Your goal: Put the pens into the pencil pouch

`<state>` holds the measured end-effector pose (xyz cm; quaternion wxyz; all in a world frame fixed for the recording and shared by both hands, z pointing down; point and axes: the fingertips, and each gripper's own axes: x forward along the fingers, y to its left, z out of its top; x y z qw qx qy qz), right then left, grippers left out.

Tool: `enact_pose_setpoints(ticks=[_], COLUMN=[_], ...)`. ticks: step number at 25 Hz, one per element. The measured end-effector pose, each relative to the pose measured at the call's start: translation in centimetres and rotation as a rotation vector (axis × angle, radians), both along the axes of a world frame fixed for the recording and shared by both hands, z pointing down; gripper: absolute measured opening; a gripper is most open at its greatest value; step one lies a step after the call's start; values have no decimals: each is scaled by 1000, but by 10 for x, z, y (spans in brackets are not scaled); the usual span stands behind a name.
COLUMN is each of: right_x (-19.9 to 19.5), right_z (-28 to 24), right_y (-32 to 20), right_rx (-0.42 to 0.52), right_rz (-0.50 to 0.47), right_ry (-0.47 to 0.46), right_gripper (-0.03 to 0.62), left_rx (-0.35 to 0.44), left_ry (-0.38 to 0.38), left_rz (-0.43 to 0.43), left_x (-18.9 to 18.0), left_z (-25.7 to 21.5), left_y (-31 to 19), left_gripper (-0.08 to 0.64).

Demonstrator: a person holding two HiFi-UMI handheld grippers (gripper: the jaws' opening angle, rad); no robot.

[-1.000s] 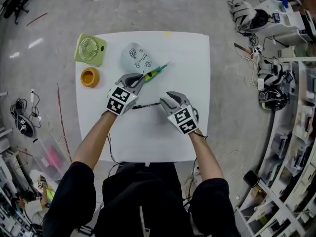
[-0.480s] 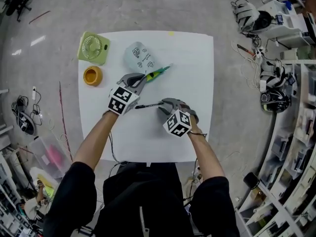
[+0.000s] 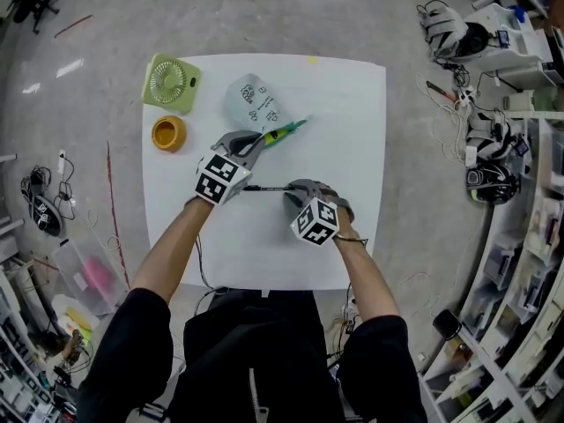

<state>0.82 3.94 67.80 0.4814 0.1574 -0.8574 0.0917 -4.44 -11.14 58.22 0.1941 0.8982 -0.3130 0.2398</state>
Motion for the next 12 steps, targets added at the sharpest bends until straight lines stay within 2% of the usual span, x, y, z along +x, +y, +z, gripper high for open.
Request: enact_pose_setpoints(ticks=[7,12], right_x=[-2,-3], right_z=[0,0], right_y=[4,5], right_rx=[0,6], right_rz=[-36,-51], right_ry=[19,19], right_gripper=[50,44], left_rx=[-7,-7], left_ry=[4,3], left_rz=[-7,-8], left_x=[-2,-4], left_z=[0,-1], left_y=[-2,-2], left_gripper=[40,40])
